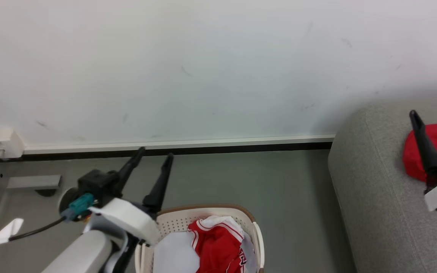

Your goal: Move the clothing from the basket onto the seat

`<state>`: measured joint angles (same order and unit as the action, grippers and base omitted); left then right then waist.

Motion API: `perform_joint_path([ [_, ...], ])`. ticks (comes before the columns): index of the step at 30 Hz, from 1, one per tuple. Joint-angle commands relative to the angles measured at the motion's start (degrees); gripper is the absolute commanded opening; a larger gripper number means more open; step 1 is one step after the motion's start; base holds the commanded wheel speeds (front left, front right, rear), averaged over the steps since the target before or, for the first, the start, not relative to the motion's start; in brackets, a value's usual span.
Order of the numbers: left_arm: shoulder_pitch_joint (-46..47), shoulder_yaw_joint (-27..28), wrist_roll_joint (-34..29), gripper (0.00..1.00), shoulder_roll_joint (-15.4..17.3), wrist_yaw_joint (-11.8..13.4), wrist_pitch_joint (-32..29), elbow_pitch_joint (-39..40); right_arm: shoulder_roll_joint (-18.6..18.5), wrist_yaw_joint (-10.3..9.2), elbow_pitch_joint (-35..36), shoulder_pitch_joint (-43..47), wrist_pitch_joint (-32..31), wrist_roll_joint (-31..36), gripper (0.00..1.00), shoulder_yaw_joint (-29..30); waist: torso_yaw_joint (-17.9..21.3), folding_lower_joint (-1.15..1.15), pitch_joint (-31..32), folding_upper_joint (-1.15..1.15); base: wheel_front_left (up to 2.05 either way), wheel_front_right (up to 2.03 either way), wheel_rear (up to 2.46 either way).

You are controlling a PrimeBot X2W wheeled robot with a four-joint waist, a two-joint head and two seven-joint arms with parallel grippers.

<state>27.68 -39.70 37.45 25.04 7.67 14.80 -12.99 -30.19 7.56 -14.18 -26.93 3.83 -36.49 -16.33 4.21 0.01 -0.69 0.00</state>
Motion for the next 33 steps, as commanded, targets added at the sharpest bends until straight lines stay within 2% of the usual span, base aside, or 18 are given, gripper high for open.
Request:
perform_joint_path([
  [1,-1.49,0.99,0.75,1.0,0.91,0.75,0.34,0.23,1.1,-0.15,0.76,1.56,1.61,1.2,1.0,0.54,-0.21,-0.01,0.0,0.0,0.0,0.0,0.0],
  [8,-8.81,8.97,-1.04,1.0,2.29,4.59,0.33,3.09,8.18,-0.15,0.08,9.24,8.76,5.01,1.0,2.96,-1.3,-0.01,0.27,0.0,0.0,0.0,0.0],
  [12,-14.0,14.13,-3.34,1.0,0.82,5.33,0.34,5.09,11.37,-0.15,-1.96,12.97,10.55,6.82,1.0,4.42,-2.1,-0.01,0.66,0.0,0.0,0.0,0.0],
  [15,-17.97,18.58,-4.72,1.0,-1.01,4.63,0.34,6.11,13.39,-0.15,-2.96,15.43,11.14,7.69,1.0,4.75,-2.58,-0.01,1.03,0.0,0.0,0.0,0.0],
  [23,-25.46,28.06,-16.16,1.0,-7.49,2.32,0.35,7.96,17.51,-0.15,-1.15,19.53,11.37,11.2,1.0,5.34,-2.85,-0.01,1.43,0.0,0.0,0.0,0.0],
  [33,-29.01,35.09,-23.9,1.0,-14.48,-3.44,0.35,6.05,20.73,-0.15,0.0,21.39,11.39,15.01,1.0,7.81,-2.38,-0.01,0.88,0.0,0.0,0.0,0.0],
])
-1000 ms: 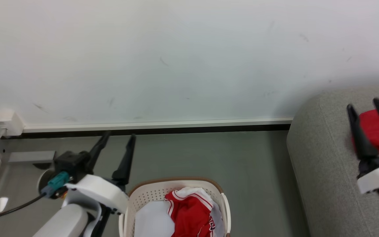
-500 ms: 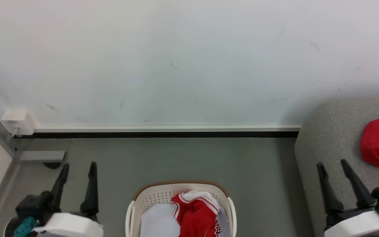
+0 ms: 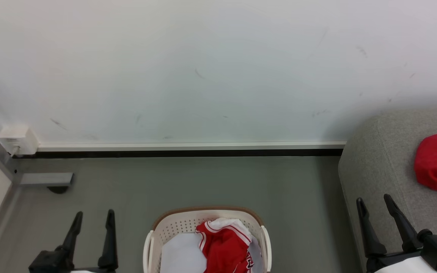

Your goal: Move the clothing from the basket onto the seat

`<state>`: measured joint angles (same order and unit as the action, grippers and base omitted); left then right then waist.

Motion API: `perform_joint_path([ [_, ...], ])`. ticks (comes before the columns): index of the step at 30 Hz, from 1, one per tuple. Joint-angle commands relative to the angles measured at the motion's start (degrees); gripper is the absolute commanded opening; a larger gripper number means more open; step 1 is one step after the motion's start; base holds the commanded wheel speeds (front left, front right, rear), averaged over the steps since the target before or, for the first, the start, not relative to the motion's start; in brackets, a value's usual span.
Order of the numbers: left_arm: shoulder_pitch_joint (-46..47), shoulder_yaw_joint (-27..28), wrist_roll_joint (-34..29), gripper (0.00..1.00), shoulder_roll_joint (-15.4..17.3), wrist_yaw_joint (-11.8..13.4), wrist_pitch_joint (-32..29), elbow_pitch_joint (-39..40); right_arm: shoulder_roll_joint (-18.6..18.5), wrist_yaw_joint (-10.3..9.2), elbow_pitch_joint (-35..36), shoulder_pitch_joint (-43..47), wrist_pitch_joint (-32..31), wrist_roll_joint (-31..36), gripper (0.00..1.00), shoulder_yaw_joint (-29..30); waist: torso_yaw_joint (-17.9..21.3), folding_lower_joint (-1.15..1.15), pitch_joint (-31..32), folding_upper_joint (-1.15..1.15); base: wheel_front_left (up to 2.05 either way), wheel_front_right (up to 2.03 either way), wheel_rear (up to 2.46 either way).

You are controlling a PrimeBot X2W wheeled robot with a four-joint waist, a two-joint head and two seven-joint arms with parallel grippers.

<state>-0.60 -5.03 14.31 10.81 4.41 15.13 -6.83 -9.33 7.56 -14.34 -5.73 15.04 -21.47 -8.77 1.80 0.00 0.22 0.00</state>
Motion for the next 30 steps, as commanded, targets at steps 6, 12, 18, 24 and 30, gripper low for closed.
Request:
perform_joint_path([
  [6,-0.16,3.23,-3.7,1.0,-2.85,-2.97,0.03,-0.77,-0.27,-0.15,-0.57,-1.27,0.18,0.17,1.0,-0.51,-0.01,0.0,-0.24,0.0,0.0,0.0,0.0],
  [12,0.23,5.55,-5.75,1.0,-4.58,-5.01,0.03,-1.28,-0.16,-0.15,-0.97,-1.83,0.19,0.21,1.0,-0.99,0.15,0.0,-0.33,0.0,0.0,0.0,0.0],
  [18,0.41,7.17,-6.85,1.0,-5.78,-6.44,0.03,-1.52,-0.08,-0.14,-1.2,-2.02,0.19,0.15,1.0,-1.25,0.49,0.0,-0.38,0.0,0.0,0.0,0.0],
  [24,0.89,8.25,-7.72,1.0,-6.6,-7.57,0.03,-1.93,-0.35,-0.15,-1.31,-2.57,0.19,-0.25,1.0,-1.59,1.05,0.0,-0.71,0.0,0.0,0.0,0.0],
  [30,1.93,8.77,-8.39,1.0,-7.04,-8.64,0.03,-2.57,-0.82,-0.15,-1.22,-3.97,0.19,-0.37,1.0,-1.84,2.34,0.0,-1.83,0.0,0.0,0.0,0.0],
])
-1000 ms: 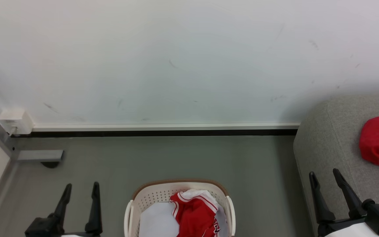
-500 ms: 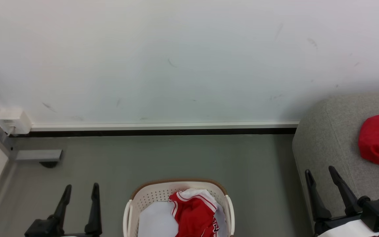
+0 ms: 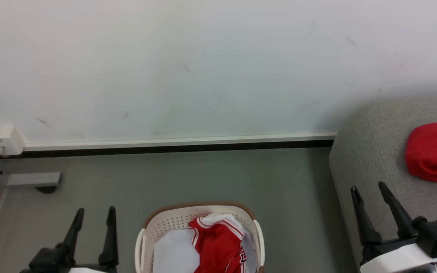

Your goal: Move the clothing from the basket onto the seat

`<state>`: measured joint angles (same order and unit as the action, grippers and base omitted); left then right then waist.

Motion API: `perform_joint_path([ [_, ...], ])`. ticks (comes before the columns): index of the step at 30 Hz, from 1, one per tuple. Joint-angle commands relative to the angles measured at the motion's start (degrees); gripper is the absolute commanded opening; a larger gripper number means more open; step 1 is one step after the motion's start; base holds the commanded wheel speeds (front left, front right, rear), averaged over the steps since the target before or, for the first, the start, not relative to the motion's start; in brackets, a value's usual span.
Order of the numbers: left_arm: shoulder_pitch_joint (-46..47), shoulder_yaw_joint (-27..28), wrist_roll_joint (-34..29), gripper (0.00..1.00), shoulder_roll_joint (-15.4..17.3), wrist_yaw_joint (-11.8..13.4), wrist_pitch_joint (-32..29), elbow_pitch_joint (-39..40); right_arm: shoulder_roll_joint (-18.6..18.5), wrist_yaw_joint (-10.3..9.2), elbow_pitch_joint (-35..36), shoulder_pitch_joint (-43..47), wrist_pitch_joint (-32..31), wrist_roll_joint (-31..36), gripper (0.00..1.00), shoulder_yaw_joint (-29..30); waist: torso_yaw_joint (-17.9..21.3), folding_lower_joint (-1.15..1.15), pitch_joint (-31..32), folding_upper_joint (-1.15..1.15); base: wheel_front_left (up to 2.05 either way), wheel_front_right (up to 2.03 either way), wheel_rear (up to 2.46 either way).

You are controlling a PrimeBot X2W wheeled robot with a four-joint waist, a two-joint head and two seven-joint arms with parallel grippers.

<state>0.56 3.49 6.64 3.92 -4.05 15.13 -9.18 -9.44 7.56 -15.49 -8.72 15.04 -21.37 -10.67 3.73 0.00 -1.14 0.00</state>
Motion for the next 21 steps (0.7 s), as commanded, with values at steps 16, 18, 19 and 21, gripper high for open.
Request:
perform_joint_path([
  [16,9.77,-2.43,-1.58,1.0,0.33,-2.73,0.02,-3.58,-1.83,-0.15,2.32,-8.25,0.18,0.73,1.0,1.25,4.2,0.0,-11.12,0.0,0.0,0.0,0.0],
  [18,11.71,-3.35,-1.58,1.0,0.83,-2.95,0.02,-5.25,-1.7,-0.15,2.95,-9.44,0.18,1.07,1.0,1.79,4.9,0.0,-13.46,0.0,0.0,0.0,0.0],
  [19,11.71,-3.35,-1.58,1.0,0.83,-2.95,0.02,-5.25,-1.7,-0.15,2.95,-9.44,0.18,1.07,1.0,1.79,4.9,0.0,-13.46,0.0,0.0,0.0,0.0],
  [21,12.95,-4.12,-1.32,1.0,1.38,-3.17,0.02,-7.19,-1.5,-0.15,3.38,-10.25,0.18,1.32,1.0,2.26,5.38,0.0,-14.92,0.0,0.0,0.0,0.0],
])
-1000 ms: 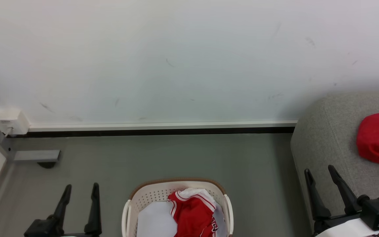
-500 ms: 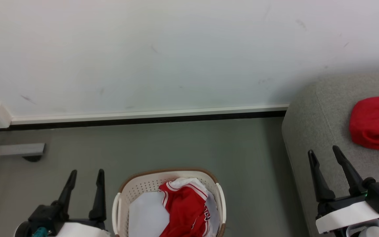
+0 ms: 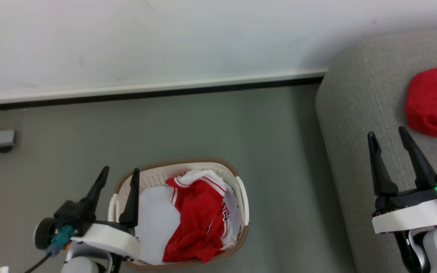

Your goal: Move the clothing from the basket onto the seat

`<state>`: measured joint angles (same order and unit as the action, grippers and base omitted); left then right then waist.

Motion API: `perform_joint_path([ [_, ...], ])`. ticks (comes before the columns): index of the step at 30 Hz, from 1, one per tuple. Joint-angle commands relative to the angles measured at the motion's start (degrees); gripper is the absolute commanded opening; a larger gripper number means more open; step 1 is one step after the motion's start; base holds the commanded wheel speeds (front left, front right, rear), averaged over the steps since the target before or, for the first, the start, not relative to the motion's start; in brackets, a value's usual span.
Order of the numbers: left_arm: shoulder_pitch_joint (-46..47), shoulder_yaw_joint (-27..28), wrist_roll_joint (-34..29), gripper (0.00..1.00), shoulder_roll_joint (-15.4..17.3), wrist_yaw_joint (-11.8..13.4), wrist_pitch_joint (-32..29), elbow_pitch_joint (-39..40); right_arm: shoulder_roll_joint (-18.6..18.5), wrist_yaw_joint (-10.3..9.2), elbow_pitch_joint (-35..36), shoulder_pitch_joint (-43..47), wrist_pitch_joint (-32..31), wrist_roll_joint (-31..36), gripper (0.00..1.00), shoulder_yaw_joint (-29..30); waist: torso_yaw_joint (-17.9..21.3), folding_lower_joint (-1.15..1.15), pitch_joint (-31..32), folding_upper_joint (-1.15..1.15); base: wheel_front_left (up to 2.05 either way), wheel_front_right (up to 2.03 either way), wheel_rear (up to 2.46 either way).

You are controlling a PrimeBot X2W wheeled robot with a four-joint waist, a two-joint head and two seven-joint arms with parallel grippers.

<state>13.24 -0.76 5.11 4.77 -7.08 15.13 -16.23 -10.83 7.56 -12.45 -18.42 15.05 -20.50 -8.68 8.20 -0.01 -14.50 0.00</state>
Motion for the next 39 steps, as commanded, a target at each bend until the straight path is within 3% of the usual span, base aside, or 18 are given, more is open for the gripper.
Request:
perform_joint_path([
  [1,1.04,-0.46,0.23,1.0,0.83,-0.21,0.03,-0.98,0.01,-0.15,0.51,-0.84,0.17,0.48,1.0,0.53,1.13,0.01,-2.25,0.0,0.0,0.0,0.0],
  [9,7.17,-4.71,2.19,1.0,2.41,-0.4,0.03,-7.6,0.7,-0.15,2.0,-3.2,0.17,0.99,1.0,2.09,2.52,0.01,-7.36,0.0,0.0,0.0,0.0],
  [14,11.13,-10.55,4.2,1.0,4.05,-0.43,0.03,-13.03,1.07,-0.15,2.85,-4.5,0.17,1.03,1.0,3.63,3.22,0.01,-10.55,0.0,0.0,0.0,0.0],
  [25,22.78,-21.86,12.09,1.0,6.81,-0.34,-2.47,-28.28,2.07,-0.14,4.84,-7.82,0.17,1.45,1.0,5.83,5.23,0.01,-18.21,0.0,0.0,0.0,0.0],
  [39,33.65,-31.26,21.71,1.0,9.74,-0.35,-8.05,-42.87,4.64,-0.15,8.47,-10.52,0.17,1.59,1.0,7.07,9.57,0.01,-27.17,0.0,0.0,0.0,0.0],
])
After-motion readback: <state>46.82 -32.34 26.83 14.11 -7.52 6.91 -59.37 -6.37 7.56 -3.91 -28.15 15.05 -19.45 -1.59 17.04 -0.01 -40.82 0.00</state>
